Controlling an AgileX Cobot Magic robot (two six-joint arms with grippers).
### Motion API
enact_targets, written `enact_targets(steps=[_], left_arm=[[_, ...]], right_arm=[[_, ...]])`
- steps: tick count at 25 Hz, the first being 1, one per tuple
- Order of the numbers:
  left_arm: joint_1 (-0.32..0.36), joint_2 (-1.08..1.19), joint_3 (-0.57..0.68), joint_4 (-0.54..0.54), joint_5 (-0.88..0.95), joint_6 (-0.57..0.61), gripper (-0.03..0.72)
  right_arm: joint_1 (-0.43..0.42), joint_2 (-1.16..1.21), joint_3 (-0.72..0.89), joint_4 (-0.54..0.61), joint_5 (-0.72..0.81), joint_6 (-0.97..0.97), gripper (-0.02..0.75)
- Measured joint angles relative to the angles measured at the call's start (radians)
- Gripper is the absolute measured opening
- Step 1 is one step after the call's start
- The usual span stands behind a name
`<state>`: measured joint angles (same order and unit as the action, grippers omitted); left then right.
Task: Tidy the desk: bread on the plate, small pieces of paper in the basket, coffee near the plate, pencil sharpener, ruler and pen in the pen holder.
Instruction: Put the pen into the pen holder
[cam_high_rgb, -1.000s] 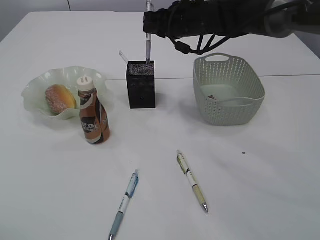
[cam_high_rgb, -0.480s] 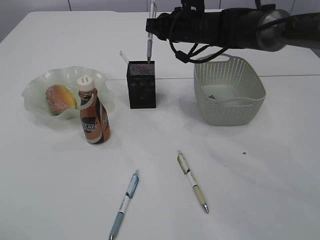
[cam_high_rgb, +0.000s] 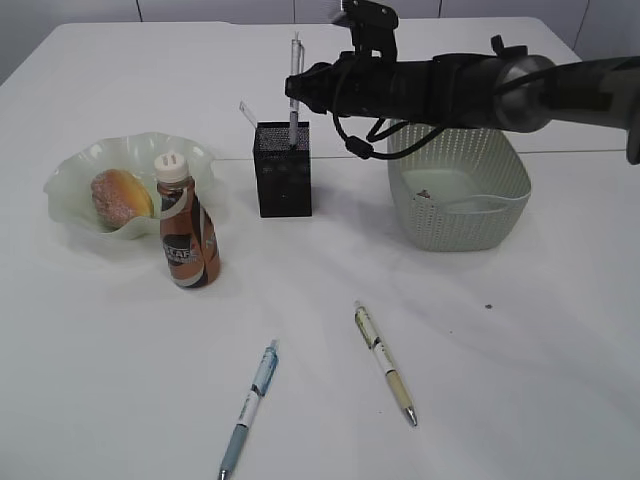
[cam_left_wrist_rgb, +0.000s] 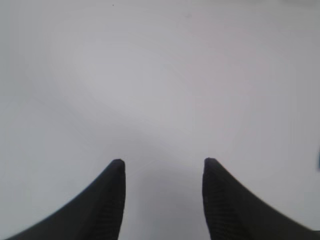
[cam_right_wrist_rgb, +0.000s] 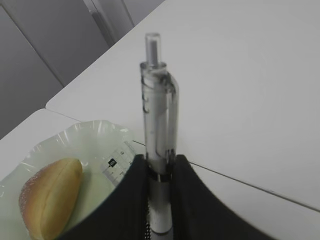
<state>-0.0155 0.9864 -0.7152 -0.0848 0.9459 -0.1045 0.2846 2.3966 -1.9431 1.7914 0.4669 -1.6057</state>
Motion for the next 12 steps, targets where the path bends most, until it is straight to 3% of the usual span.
enact_targets(steps=[7, 12], left_arm=[[0.000, 0.000, 0.000, 0.000, 0.000, 0.000, 0.370], [0.000, 0.000, 0.000, 0.000, 0.000, 0.000, 0.370]], right_arm=[[0.000, 0.000, 0.000, 0.002, 0.002, -0.018, 0.090], [0.000, 0.000, 0.000, 0.002, 0.004, -0.023, 0.213]])
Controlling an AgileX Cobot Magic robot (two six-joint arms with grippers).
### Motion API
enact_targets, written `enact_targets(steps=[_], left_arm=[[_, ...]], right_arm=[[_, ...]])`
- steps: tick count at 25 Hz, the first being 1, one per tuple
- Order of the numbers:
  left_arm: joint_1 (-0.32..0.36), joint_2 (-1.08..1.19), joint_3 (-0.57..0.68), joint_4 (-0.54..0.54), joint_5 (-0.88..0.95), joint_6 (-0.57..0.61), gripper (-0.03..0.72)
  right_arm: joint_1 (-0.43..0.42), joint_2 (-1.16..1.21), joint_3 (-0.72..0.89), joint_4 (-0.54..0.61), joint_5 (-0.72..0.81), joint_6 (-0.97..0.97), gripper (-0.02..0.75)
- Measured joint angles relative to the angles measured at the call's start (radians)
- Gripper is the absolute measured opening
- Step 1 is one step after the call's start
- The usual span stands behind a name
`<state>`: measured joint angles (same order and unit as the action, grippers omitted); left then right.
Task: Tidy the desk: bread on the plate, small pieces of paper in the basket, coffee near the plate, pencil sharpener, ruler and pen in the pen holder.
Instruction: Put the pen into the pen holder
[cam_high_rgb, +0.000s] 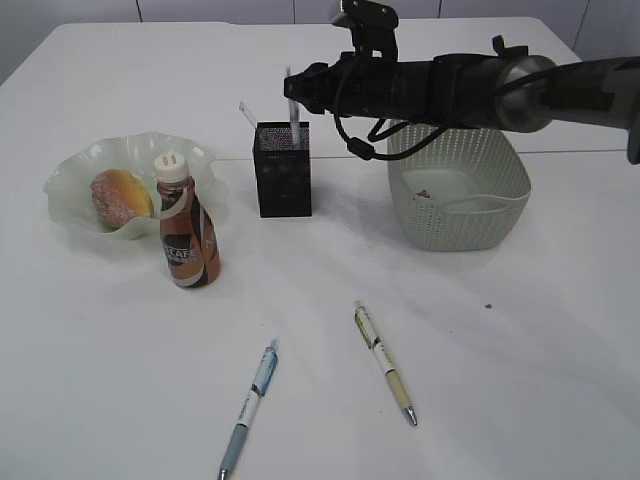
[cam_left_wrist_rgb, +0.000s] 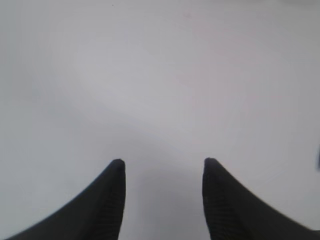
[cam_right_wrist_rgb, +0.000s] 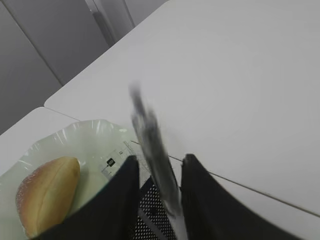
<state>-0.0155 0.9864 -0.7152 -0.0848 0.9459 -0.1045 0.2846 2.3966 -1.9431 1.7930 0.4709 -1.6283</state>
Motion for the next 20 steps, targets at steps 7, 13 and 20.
enact_targets(steps=[7, 13, 20], left_arm=[[0.000, 0.000, 0.000, -0.012, 0.000, 0.000, 0.370], [0.000, 0.000, 0.000, -0.014, 0.000, 0.000, 0.370], [0.000, 0.000, 0.000, -0.014, 0.000, 0.000, 0.370]], right_arm=[[0.000, 0.000, 0.000, 0.000, 0.041, -0.002, 0.324], [0.000, -0.024, 0.000, -0.080, -0.008, 0.121, 0.326], [-0.002, -0.144, 0.000, -0.736, 0.085, 0.727, 0.329]])
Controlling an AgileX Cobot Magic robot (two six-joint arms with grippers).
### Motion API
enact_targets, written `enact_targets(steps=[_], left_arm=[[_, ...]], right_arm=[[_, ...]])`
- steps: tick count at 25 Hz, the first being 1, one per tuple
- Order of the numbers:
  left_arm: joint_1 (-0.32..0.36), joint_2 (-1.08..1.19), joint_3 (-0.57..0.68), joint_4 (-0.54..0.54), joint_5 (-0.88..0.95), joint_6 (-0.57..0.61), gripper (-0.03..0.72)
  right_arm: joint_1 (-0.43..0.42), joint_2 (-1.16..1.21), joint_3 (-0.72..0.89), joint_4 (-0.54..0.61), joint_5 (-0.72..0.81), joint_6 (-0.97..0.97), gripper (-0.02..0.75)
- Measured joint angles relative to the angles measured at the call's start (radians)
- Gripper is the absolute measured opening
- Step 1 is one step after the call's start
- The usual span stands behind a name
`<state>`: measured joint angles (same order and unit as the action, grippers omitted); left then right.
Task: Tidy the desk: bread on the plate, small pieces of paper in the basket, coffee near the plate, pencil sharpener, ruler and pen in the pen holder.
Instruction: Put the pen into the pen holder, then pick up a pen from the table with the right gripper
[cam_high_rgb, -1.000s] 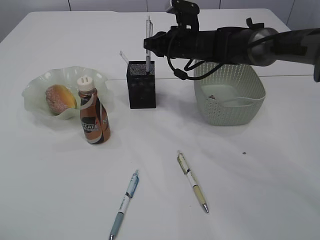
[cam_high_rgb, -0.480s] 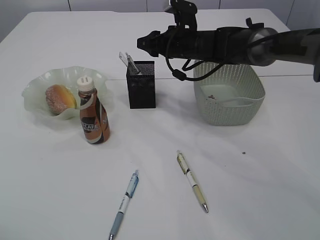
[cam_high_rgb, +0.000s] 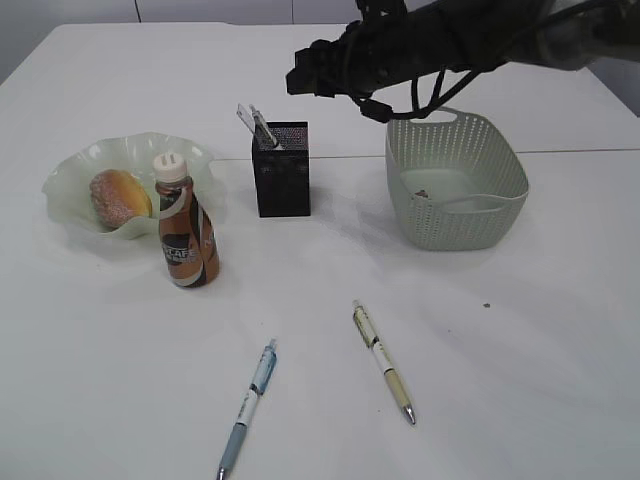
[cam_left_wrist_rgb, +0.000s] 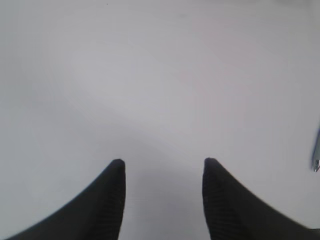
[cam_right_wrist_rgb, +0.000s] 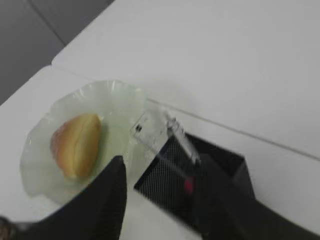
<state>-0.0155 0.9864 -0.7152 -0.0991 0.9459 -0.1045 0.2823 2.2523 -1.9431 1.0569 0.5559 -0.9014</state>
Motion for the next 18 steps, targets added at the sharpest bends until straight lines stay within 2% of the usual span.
enact_targets(steps=[6, 10, 13, 18], left_arm=[[0.000, 0.000, 0.000, 0.000, 0.000, 0.000, 0.370], [0.000, 0.000, 0.000, 0.000, 0.000, 0.000, 0.370], [0.000, 0.000, 0.000, 0.000, 0.000, 0.000, 0.370], [0.000, 0.000, 0.000, 0.000, 0.000, 0.000, 0.370]], right_arm=[[0.014, -0.101, 0.000, -0.503, 0.263, 0.476, 0.330], [0.037, -0.158, 0.000, -0.726, 0.407, 0.649, 0.331], [0.058, -0.185, 0.000, -0.826, 0.476, 0.732, 0.331], [0.067, -0.189, 0.000, -0.877, 0.597, 0.776, 0.331]])
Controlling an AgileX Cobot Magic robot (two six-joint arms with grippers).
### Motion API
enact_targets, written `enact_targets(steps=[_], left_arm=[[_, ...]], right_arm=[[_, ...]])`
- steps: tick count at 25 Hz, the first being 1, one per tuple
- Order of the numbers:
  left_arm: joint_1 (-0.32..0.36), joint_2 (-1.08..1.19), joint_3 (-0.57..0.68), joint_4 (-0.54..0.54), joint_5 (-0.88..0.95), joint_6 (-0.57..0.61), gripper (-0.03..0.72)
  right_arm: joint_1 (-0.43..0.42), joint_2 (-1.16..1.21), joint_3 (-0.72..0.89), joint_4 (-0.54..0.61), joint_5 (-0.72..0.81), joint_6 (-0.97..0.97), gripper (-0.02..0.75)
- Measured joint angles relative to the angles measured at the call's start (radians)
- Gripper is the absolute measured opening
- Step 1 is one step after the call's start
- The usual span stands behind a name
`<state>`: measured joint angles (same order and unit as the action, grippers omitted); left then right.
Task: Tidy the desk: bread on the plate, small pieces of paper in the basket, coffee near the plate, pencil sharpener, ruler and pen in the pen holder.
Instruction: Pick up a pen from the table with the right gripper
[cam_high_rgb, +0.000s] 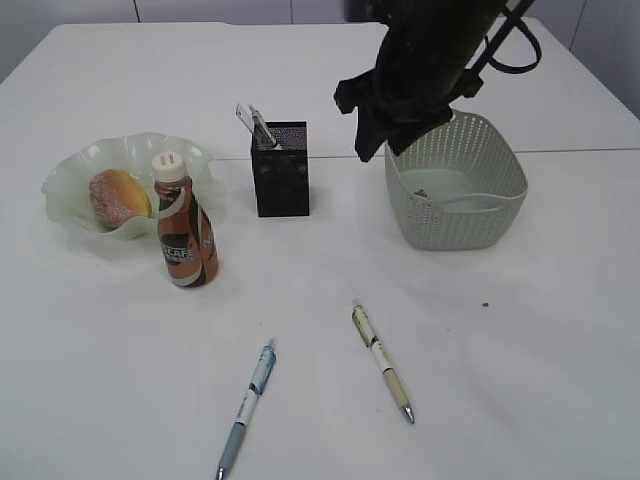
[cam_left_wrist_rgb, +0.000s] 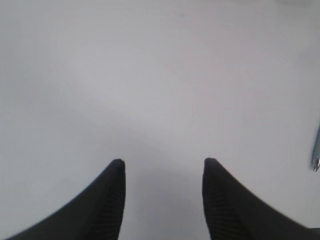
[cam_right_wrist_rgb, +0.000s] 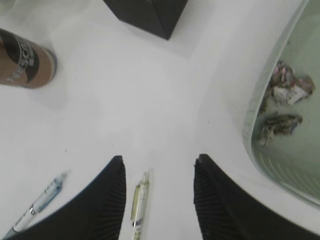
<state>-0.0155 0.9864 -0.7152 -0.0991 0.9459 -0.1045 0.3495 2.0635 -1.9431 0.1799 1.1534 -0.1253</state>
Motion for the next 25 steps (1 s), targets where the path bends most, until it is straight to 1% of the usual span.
enact_targets(steps=[4, 11, 13, 16, 19, 23, 25], left_arm=[[0.000, 0.000, 0.000, 0.000, 0.000, 0.000, 0.370], [0.000, 0.000, 0.000, 0.000, -0.003, 0.000, 0.370], [0.000, 0.000, 0.000, -0.002, -0.006, 0.000, 0.370], [0.000, 0.000, 0.000, -0.004, -0.016, 0.000, 0.370], [0.000, 0.000, 0.000, -0.005, -0.032, 0.000, 0.370], [0.000, 0.000, 0.000, -0.007, -0.051, 0.000, 0.370], [0.000, 0.000, 0.000, -0.009, -0.052, 0.000, 0.370]], right_arm=[[0.000, 0.000, 0.000, -0.016, 0.069, 0.019, 0.331], [0.003, -0.002, 0.002, -0.052, 0.077, 0.086, 0.332], [0.015, -0.012, 0.028, -0.066, 0.077, 0.098, 0.334], [0.049, -0.031, 0.105, -0.088, 0.077, 0.108, 0.333], [0.101, -0.038, 0.185, -0.103, 0.077, 0.125, 0.333], [0.173, -0.038, 0.244, -0.142, 0.077, 0.205, 0.333], [0.195, -0.033, 0.250, -0.160, 0.077, 0.261, 0.333]])
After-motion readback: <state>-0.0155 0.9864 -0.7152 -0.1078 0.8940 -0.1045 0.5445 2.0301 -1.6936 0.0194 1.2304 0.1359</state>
